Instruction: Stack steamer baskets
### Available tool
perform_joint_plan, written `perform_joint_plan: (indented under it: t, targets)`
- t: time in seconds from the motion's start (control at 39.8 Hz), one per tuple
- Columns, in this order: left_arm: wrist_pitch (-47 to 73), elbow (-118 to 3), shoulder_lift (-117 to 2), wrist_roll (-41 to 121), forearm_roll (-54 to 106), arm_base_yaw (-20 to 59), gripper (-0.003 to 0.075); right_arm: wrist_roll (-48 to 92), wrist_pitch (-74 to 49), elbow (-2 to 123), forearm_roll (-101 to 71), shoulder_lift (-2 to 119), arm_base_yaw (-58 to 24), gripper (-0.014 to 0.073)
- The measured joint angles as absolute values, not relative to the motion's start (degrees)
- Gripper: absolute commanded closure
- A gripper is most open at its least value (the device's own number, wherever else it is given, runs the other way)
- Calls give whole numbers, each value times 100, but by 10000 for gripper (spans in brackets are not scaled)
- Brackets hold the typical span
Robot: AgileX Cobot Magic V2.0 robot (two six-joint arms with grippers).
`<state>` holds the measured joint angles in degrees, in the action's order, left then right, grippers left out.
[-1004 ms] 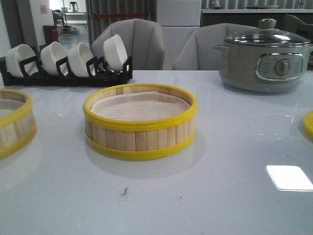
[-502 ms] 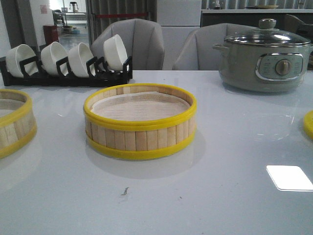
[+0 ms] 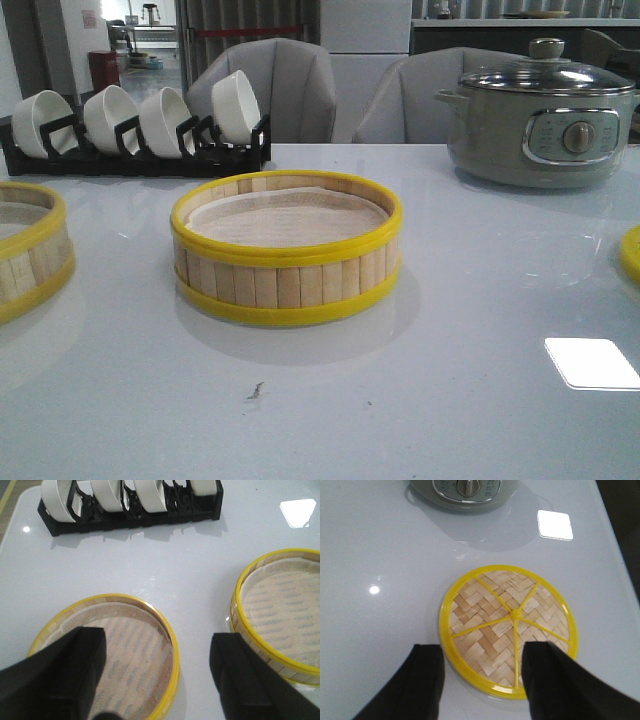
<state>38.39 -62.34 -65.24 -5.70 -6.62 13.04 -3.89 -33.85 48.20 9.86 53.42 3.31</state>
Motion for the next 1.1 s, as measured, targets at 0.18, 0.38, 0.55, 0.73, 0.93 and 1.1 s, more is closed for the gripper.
perform_joint_plan:
  t: [0.18,0.38,0.55,0.73,0.93,1.1]
  targets:
    - [3708,-6234,-7432,-570,-478,1304,176,-389,-3385,4820,776,5342,331,134]
    - [3261,-6305,-8546,-570,-394,1304,177,-389,-3325,4820,695,5342,331,134]
    - [2834,-6325,-9290,-570,-372,1304,178,-402,-3305,4820,669,5342,331,134]
    - [2650,-6333,-9889,-570,-372,1304,178,-402,-3305,4820,592,5342,331,134]
    - [2614,-6333,-10312,-570,-350,1304,241,-402,-3253,4820,570,5342,331,134]
    - [2594,-6338,-10356,-570,-350,1304,657,-402,-3123,4820,562,5342,331,134]
